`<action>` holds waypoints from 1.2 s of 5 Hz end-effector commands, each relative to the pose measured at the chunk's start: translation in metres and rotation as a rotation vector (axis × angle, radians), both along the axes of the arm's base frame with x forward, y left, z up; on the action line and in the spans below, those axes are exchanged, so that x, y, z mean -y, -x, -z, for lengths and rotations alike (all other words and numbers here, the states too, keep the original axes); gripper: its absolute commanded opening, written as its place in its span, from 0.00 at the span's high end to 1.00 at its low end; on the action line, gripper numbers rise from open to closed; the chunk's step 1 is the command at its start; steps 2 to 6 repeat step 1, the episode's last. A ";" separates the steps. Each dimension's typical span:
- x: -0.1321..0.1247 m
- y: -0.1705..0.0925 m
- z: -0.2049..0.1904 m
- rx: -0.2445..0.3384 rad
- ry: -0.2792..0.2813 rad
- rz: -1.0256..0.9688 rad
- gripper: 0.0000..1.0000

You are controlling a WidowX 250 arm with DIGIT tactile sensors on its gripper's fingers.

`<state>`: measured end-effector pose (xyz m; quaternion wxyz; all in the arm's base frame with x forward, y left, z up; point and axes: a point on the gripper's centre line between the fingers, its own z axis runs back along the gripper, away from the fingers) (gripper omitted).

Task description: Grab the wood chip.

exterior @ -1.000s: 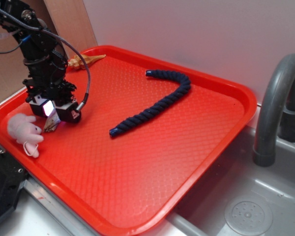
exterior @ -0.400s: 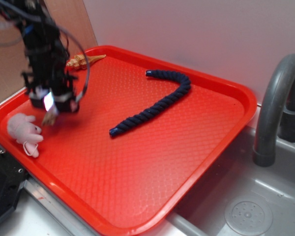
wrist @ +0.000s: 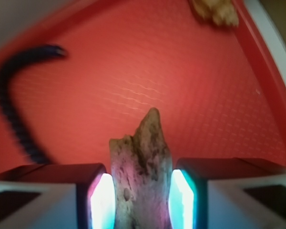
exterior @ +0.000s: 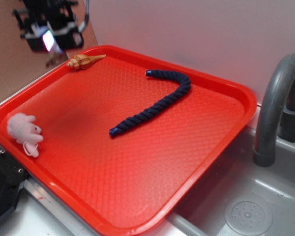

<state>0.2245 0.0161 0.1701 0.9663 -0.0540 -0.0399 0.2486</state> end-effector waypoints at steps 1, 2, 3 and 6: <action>0.017 0.011 -0.053 0.032 0.069 0.201 1.00; 0.017 0.011 -0.053 0.032 0.069 0.201 1.00; 0.017 0.011 -0.053 0.032 0.069 0.201 1.00; 0.017 0.011 -0.053 0.032 0.069 0.201 1.00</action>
